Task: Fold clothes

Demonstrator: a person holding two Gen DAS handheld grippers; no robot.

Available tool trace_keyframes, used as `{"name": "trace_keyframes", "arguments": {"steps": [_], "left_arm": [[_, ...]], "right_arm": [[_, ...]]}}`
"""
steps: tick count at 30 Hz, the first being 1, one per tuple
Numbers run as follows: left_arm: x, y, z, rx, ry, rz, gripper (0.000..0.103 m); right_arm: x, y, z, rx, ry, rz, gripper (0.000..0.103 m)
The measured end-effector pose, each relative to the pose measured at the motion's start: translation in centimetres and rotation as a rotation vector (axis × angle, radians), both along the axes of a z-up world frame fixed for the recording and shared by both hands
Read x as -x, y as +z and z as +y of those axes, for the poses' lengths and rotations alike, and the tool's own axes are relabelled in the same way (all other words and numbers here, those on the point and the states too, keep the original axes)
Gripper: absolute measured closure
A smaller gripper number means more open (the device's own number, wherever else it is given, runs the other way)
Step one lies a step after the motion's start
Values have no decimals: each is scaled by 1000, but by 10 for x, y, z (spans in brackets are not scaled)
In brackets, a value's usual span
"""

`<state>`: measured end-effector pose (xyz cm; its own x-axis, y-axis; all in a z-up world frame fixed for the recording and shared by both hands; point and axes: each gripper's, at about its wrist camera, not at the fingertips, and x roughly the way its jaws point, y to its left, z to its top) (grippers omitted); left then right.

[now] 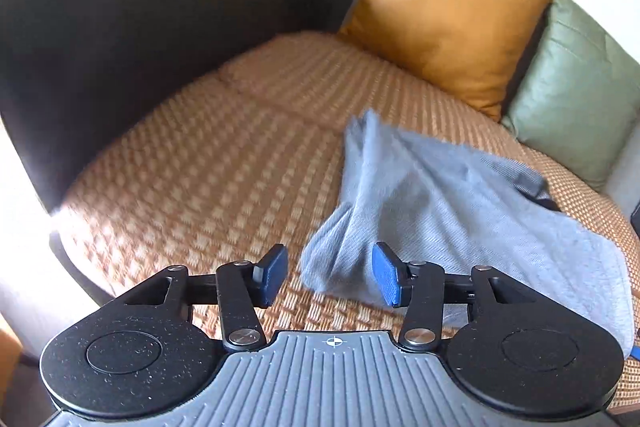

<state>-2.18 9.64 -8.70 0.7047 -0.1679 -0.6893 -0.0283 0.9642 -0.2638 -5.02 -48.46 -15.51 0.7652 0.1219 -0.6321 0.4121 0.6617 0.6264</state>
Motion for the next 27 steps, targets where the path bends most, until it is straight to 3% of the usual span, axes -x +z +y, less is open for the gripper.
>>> {"name": "trace_keyframes", "arguments": {"steps": [5, 8, 11, 15, 18, 21, 22, 25, 26, 27], "left_arm": [[-4, 39, -51, 64, -198, -83, 34], [-16, 33, -100, 93, -303, -54, 33], [-29, 16, -155, 108, -389, -5, 33], [-44, -9, -211, 29, -431, 6, 33], [-56, -27, -230, 18, -441, 51, 33], [-57, -55, -246, -133, -489, 84, 38], [-50, -59, -249, -178, -522, 21, 42], [-40, -62, -250, -207, -535, -18, 46], [-40, -61, -249, -194, -527, -13, 47], [-41, -59, -249, -187, -525, -9, 47]], "right_arm": [[-15, -9, -24, -123, 21, -51, 49], [-40, -19, -39, -180, 69, -53, 44], [-63, -33, -48, -237, 119, -62, 46], [-89, -42, -49, -291, 185, -99, 47], [-105, -41, -41, -271, 252, -108, 46], [-111, -40, -35, -244, 281, -118, 47], [-112, -40, -33, -237, 285, -122, 47], [-110, -41, -33, -202, 263, -103, 65], [-109, -42, -33, -189, 255, -96, 80], [-109, -42, -34, -197, 244, -85, 84]]}}
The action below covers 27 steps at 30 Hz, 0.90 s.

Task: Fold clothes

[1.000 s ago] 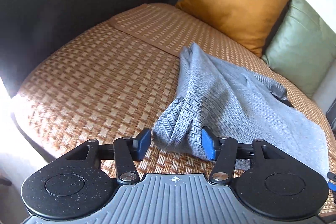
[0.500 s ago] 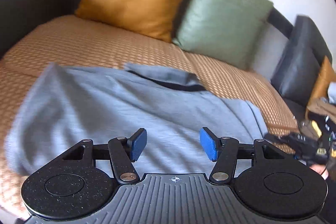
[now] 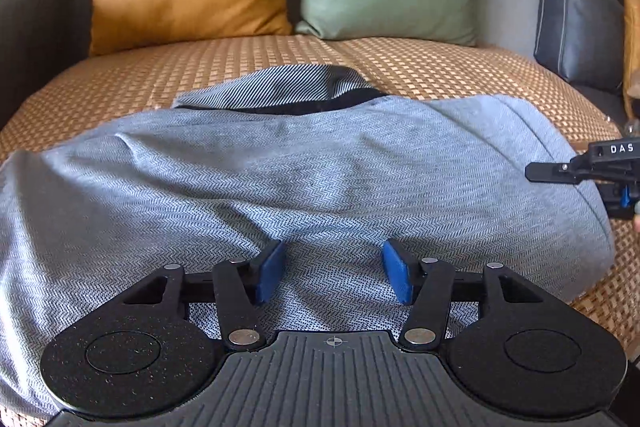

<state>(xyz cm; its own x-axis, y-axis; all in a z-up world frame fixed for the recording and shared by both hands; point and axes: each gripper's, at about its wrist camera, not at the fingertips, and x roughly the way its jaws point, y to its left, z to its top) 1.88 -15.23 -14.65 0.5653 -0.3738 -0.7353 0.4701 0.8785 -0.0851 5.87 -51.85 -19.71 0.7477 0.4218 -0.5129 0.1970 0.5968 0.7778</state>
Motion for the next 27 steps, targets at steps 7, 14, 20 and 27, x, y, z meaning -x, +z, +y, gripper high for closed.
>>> {"name": "trace_keyframes", "arguments": {"steps": [7, 14, 20, 27], "left_arm": [[-5, 23, 28, 137, 42, 58, 43], [9, 78, 173, 349, 203, -48, 32], [30, 65, 251, 440, 290, -21, 28], [41, 41, 274, 437, 328, 31, 28]], "right_arm": [[-4, 44, 16, -5, -14, 33, 87], [-43, 177, 142, 201, 208, -73, 88], [-91, 181, 295, 326, 372, 3, 88], [-107, 124, 378, 159, 518, 100, 55]]}}
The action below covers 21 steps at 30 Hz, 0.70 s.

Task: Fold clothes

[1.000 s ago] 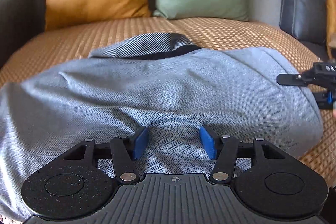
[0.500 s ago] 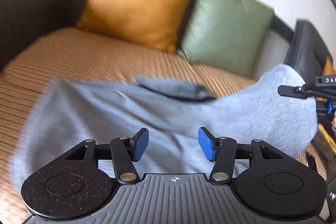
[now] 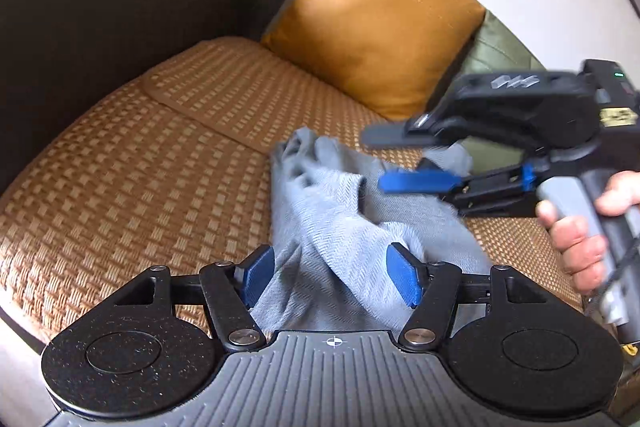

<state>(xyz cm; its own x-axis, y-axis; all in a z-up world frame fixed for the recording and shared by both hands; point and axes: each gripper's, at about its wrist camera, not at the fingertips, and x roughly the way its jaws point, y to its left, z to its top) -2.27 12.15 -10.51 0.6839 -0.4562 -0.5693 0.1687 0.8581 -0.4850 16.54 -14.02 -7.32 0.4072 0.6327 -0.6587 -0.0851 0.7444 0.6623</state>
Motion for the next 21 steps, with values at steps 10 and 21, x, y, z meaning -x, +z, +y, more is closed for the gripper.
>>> {"name": "trace_keyframes", "arguments": {"steps": [10, 21], "left_arm": [[-14, 22, -50, -57, -58, -46, 21], [-31, 8, -97, -319, -38, 37, 93]], "right_arm": [[102, 24, -104, 150, -92, -314, 41], [130, -60, -134, 177, -253, -156, 40]]}}
